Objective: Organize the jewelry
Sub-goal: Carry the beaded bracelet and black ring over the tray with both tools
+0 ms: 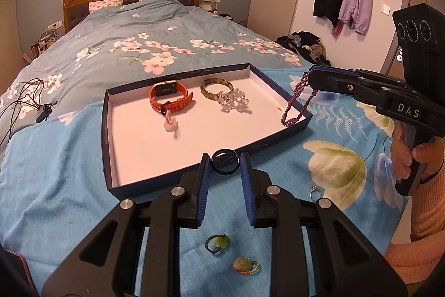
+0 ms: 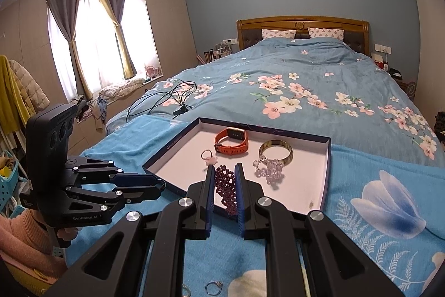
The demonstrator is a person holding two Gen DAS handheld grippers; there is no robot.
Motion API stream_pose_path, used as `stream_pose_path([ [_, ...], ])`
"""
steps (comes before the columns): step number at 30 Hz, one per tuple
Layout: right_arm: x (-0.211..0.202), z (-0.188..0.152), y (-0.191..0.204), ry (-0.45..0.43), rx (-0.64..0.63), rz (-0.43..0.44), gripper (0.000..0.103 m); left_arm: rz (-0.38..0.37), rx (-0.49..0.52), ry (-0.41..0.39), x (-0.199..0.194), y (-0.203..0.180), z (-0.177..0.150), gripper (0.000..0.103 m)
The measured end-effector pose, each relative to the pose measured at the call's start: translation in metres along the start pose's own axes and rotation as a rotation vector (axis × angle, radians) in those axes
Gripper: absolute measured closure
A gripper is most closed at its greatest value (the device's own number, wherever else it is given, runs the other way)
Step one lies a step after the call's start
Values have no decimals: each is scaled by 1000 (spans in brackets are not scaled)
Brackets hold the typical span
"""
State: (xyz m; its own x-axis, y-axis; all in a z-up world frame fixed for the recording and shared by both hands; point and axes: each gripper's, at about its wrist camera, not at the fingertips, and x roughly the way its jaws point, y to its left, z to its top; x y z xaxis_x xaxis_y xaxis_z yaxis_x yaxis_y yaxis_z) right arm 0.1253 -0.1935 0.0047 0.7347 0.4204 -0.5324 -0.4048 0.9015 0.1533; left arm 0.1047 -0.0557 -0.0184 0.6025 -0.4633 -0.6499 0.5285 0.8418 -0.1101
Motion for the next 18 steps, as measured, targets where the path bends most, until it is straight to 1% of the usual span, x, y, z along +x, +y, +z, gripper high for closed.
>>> stream_pose_path([
  [12,4,6,-3,-1,4,3,91,16,2,-10,3,5,9,81],
  [18,15,13,-6,4,18,6,91,24,3,-12,5,7,11,81],
])
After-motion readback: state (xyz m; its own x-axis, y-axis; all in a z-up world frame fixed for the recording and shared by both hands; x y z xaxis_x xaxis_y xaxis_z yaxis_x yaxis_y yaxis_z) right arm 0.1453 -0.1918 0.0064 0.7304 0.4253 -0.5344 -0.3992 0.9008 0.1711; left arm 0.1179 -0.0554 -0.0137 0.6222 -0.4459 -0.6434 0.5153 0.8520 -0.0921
